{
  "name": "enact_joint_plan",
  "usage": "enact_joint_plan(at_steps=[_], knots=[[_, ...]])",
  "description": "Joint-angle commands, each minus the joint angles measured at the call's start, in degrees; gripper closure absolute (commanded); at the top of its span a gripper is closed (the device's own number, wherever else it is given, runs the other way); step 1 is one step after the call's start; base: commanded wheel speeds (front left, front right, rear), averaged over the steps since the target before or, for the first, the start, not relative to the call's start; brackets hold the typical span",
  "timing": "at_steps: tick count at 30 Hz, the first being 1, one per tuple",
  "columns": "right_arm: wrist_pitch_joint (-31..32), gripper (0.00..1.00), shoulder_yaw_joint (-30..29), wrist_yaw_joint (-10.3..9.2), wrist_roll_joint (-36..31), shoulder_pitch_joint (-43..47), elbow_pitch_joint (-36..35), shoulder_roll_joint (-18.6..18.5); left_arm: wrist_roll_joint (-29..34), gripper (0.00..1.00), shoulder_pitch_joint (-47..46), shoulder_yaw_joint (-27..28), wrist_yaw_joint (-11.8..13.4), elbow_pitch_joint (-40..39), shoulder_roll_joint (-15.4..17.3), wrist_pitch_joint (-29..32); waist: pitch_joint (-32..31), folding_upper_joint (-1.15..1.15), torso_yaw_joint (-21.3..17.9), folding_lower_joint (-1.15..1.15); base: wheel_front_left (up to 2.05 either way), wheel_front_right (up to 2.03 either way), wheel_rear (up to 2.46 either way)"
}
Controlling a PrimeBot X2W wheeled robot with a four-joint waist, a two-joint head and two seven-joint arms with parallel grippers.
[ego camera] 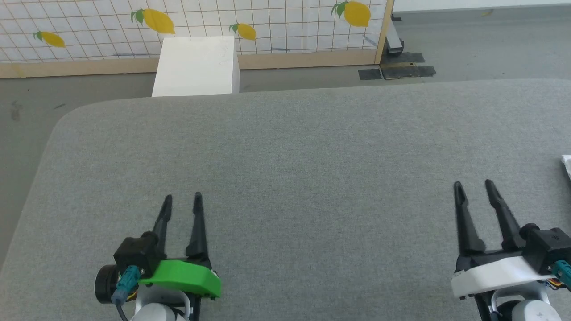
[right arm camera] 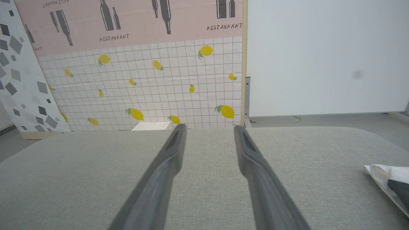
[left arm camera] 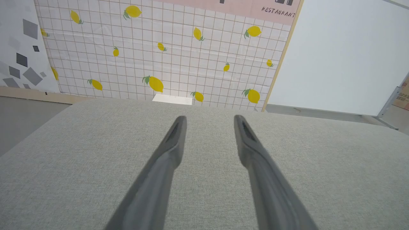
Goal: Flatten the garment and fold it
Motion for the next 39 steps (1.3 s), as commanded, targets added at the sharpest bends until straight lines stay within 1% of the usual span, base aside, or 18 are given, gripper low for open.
enact_joint_plan(at_steps=[1,39], knots=[[0.0,1.00,0.0,0.00,0.0,0.0,0.0,0.0,0.0,1.00,0.0,0.0,0.0,0.0,0.0,0.0,0.0,0.00,0.0,0.00,0.00,0.00,0.00],[2.7,1.00,0.9,-0.02,-1.9,-0.2,0.1,0.1,3.5,1.00,0.7,1.6,-0.3,-1.6,0.0,3.8,-0.7,0.00,0.9,0.00,0.00,0.00,0.00]])
